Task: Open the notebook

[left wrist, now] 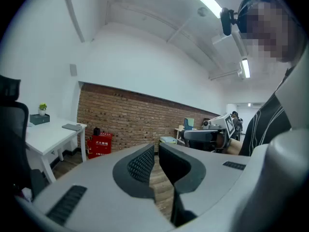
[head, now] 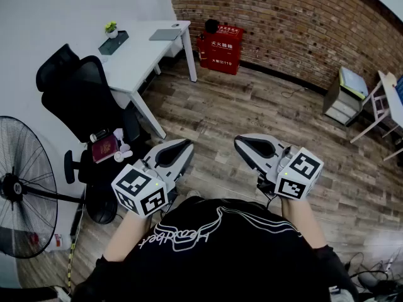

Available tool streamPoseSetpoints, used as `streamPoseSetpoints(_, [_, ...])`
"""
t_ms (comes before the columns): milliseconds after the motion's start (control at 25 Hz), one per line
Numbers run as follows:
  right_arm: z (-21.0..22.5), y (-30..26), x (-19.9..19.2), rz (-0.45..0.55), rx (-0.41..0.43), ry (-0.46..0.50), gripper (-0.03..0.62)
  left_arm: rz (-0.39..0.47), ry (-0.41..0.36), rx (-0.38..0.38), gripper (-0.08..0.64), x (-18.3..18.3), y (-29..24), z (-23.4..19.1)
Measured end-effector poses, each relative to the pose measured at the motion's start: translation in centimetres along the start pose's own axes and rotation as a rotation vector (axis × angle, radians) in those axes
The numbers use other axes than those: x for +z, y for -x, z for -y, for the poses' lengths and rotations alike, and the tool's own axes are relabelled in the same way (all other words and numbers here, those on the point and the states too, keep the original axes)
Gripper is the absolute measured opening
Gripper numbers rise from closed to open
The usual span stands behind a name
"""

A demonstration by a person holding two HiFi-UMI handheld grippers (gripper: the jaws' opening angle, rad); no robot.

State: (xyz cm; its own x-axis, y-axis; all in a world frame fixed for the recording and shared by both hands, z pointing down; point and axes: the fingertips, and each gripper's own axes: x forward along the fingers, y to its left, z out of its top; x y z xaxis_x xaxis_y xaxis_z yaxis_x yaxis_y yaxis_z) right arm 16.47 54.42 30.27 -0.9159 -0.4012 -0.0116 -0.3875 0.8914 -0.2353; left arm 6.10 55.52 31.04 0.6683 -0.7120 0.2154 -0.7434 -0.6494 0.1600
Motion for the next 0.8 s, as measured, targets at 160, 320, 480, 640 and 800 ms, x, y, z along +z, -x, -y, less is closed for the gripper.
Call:
streamPoseSetpoints(160, [-0.4,1.0,-0.2,-0.009,-0.002,-0.002,-0.002,-0.004,0.029,-0.015,0.053,-0.1,0.0,1.3])
streamPoseSetpoints(320, [-0.8,0.3,-0.8,-0.026,0.008,-0.015,-0.002,-0.011,0.035,-0.004,0.052,-0.6,0.9,1.2])
streamPoseSetpoints(480, [-0.6,-0.5,-1.1,-0.031,0.02,-0.042,0.0,0.011,0.037,0.009,0.054,-0.6,1.5,0.6])
streamPoseSetpoints(640, [0.0,-1.2,-1.3,-0.037,0.003,-0.063,-0.002,0.02,0.04,0.011,0.054,-0.7,1.9,-0.6])
streamPoseSetpoints(800, [1.2,-2.2,-1.3,-0.048,0.002,-0.067,-0.002,0.048,0.043,0.012,0.055,0.1,1.2,-2.7])
